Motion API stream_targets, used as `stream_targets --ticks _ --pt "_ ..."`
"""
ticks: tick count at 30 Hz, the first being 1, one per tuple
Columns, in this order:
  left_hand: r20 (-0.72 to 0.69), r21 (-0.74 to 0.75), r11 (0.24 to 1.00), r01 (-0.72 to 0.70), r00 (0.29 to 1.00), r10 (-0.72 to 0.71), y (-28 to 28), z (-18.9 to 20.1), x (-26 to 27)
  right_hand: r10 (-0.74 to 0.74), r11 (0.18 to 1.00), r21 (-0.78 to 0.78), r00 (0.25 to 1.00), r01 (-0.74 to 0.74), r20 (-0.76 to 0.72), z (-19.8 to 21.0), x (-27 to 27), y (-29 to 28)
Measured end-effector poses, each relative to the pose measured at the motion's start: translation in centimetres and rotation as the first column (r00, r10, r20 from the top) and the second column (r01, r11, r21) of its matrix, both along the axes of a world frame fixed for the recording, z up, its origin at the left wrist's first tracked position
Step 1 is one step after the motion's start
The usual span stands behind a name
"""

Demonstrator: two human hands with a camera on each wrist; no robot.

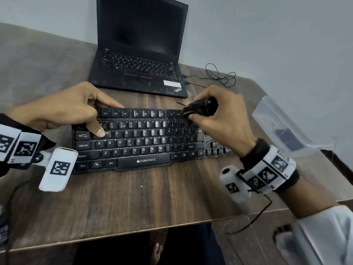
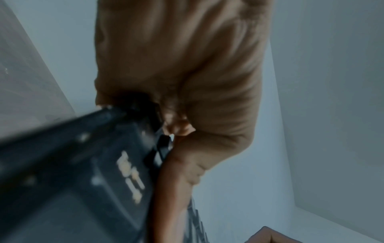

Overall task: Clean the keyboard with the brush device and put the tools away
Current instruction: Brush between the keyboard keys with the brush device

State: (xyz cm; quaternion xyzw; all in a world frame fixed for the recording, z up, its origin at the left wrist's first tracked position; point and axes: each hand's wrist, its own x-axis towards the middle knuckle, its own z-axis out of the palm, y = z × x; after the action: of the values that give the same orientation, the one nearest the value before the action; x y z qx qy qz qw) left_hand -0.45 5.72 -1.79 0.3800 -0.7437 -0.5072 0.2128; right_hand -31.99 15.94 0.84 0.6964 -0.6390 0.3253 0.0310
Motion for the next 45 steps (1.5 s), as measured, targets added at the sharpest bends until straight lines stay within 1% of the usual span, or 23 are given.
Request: stream_targets --ticks 2,3,4,7,9,10,13,15,17,21,22,23,26,27,28,31,32,36,37,40,41,44,45 --pt "-0.001 -0.005 1.0 0.004 1.0 -0.004 0.1 0.1 0.0 0.072 0.996 0.043 0.997 -0.072 -0.002 -0.6 1.7 0.4" --pt "0.001 -0.002 1.0 0.001 1.0 -0.001 0.1 0.0 0.0 0.08 0.996 0.047 0.997 -0.08 0.002 -0.7 2.0 0.4" --pt "0.002 0.002 1.0 -0.003 1.0 0.003 0.0 -0.1 0.0 0.057 0.997 0.045 0.998 -0.058 0.016 -0.6 1.9 0.2" --pt "0.017 -0.014 1.0 -0.002 1.0 0.003 -0.2 -0.2 0.0 -0.104 0.994 -0.006 0.991 0.105 0.085 0.3 0.6 -0.3" --pt "0.027 -0.015 1.0 -0.008 1.0 0.008 -0.3 -0.3 0.1 -0.134 0.991 -0.015 0.988 0.136 0.08 0.1 1.1 -0.1" --pt "0.031 -0.014 1.0 -0.013 0.999 0.014 -0.3 -0.4 0.1 -0.104 0.995 -0.001 0.992 0.104 0.077 -0.2 2.1 0.0" --pt "0.039 -0.02 1.0 -0.014 0.999 0.015 -0.2 -0.4 0.0 0.062 0.997 0.047 0.995 -0.066 0.075 -1.1 5.0 0.3" --pt "0.035 -0.011 1.0 -0.005 0.999 0.006 -0.2 -0.3 0.0 0.11 0.992 0.049 0.992 -0.113 0.069 -1.0 5.1 0.4" --pt "0.03 -0.01 1.0 0.003 1.0 -0.003 -0.2 -0.3 0.1 0.065 0.996 0.051 0.996 -0.068 0.057 -0.6 3.3 0.5" --pt "0.024 -0.012 1.0 0.004 1.0 -0.003 -0.4 -0.4 0.2 -0.186 0.982 0.014 0.982 0.186 0.036 0.2 -2.0 1.1" --pt "0.023 -0.016 1.0 0.006 1.0 -0.005 -0.4 -0.4 0.1 -0.207 0.978 0.009 0.977 0.207 0.043 0.0 -2.4 1.4" --pt "0.017 -0.023 1.0 0.007 1.0 -0.006 -0.4 -0.4 0.0 -0.188 0.982 0.02 0.981 0.187 0.051 -0.3 -2.2 1.9" --pt "-0.001 -0.018 1.0 -0.002 1.0 0.002 -0.5 -0.6 0.0 0.012 0.994 0.108 1.0 -0.015 0.027 -1.8 0.4 3.7" --pt "-0.009 -0.006 1.0 0.001 1.0 -0.001 -0.6 -0.6 0.0 0.049 0.992 0.115 0.999 -0.05 0.011 -2.1 0.7 3.8" --pt "-0.016 0.003 1.0 0.01 1.0 -0.01 -0.6 -0.6 0.0 0.045 0.994 0.103 0.999 -0.046 0.009 -2.2 0.6 3.6" --pt "-0.024 0.002 1.0 0.027 0.999 -0.027 -0.6 -0.7 0.1 -0.065 0.998 -0.007 0.995 0.066 0.075 -1.6 -1.2 2.5" --pt "-0.022 -0.001 1.0 0.027 0.999 -0.027 -0.6 -0.7 0.1 -0.059 0.998 -0.004 0.996 0.06 0.068 -1.7 -1.5 2.6" --pt "-0.027 0.037 0.998 0.053 0.998 -0.052 -0.7 -0.7 0.2 0.158 0.98 0.141 0.983 -0.144 -0.092 -2.9 -0.2 4.6" --pt "-0.035 0.048 0.997 0.052 0.998 -0.05 -0.7 -0.8 0.4 0.16 0.98 0.138 0.982 -0.146 -0.097 -2.5 -0.7 4.3" --pt "-0.051 0.04 0.998 0.055 0.997 -0.053 -0.8 -1.0 0.3 0.029 0.999 0.021 0.999 -0.028 -0.046 -1.4 -2.3 3.4" --pt "-0.056 0.033 0.998 0.06 0.997 -0.058 -0.8 -1.0 0.2 0.028 0.999 0.029 0.998 -0.026 -0.058 -1.6 -2.3 3.7" --pt "-0.048 0.024 0.998 0.065 0.997 -0.064 -0.8 -1.0 0.3 0.16 0.978 0.157 0.977 -0.137 -0.14 -3.4 -1.3 5.9" --pt "-0.05 0.026 0.998 0.061 0.997 -0.06 -0.9 -1.0 0.3 0.162 0.976 0.168 0.977 -0.139 -0.136 -3.5 -1.6 6.2"
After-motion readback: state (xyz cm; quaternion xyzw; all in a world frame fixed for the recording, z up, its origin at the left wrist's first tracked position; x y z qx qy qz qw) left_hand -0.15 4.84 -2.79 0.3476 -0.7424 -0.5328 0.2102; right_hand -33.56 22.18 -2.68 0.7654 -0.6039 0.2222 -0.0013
